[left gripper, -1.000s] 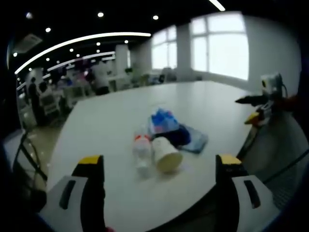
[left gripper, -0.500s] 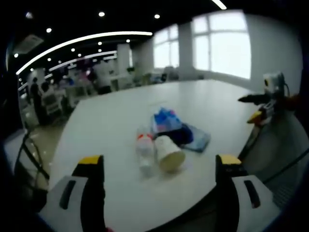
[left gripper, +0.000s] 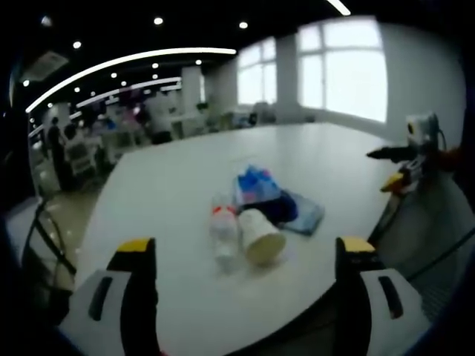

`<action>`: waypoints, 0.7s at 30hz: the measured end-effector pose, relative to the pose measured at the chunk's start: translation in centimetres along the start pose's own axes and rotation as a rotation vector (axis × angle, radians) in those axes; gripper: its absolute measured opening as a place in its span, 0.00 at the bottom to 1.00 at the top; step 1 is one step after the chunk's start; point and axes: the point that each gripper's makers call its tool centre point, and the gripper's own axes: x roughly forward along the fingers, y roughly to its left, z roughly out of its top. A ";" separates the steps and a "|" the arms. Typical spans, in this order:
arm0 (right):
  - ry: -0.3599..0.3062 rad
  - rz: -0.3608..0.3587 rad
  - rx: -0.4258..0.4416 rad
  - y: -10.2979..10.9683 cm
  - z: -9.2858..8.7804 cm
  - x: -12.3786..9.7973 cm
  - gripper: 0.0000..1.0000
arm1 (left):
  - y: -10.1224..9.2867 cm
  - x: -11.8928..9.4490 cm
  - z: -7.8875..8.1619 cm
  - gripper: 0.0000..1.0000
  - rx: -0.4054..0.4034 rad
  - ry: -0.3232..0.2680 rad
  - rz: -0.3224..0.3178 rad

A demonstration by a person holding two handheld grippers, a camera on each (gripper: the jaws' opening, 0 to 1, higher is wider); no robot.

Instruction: Arrange the tabletop items into an orderly group along one side of the table until the central work area is clear of visible clutter.

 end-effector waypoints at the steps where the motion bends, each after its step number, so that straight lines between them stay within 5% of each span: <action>1: -0.001 0.000 0.000 0.0 0.0 0.0 0.99 | 0.0 0.0 0.1 0.98 0.005 0.000 -0.001; 21: -0.003 -0.015 0.001 -0.3 0.0 -0.1 0.99 | 1.0 2.4 2.5 0.98 0.021 -0.001 -0.017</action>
